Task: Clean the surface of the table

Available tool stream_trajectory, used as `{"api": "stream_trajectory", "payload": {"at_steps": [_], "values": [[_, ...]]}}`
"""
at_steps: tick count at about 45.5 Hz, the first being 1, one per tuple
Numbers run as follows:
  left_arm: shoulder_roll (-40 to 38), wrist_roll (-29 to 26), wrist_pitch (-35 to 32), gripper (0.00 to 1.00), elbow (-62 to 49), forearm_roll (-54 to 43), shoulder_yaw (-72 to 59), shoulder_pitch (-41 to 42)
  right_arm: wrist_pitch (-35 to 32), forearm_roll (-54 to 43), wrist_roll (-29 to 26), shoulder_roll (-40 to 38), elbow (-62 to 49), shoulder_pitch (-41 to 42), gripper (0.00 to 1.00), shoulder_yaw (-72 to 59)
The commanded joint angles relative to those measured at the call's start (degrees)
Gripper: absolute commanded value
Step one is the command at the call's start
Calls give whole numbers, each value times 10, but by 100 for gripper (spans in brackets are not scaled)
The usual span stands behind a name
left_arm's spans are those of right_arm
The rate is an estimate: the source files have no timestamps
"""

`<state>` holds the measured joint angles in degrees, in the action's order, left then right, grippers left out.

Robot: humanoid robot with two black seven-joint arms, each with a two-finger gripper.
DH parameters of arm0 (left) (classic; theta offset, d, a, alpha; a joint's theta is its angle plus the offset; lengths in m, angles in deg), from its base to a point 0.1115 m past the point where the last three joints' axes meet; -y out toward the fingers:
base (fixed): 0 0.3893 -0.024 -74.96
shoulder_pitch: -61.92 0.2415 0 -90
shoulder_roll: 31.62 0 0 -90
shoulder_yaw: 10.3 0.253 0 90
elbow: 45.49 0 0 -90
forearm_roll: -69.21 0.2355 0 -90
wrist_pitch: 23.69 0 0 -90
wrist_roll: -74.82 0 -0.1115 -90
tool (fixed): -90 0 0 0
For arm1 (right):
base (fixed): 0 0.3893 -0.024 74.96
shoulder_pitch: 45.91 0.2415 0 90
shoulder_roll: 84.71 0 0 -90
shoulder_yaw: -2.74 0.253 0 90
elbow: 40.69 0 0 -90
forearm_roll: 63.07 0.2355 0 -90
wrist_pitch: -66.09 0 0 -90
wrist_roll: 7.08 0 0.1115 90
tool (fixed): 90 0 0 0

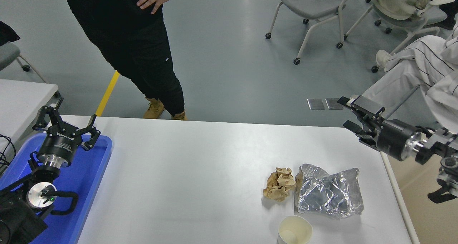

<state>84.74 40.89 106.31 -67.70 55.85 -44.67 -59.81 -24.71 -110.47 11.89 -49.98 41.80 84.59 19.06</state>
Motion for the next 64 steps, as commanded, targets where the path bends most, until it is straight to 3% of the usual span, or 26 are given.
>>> {"api": "stream_trajectory", "payload": {"at_steps": [1,18,41,64], "values": [[0,0,0,100,1,0,0,0,-2,-131,-1,-41,57,12,100,-73],[0,0,1,100,0,0,0,0,-5,-301,-1,-56,77,20,100,-144],[0,0,1,100,0,0,0,0,-9,-325,-7,-34,92,12,100,-221],[0,0,1,100,0,0,0,0,-11,-274,-102,31,76,-16,100,-223]]}}
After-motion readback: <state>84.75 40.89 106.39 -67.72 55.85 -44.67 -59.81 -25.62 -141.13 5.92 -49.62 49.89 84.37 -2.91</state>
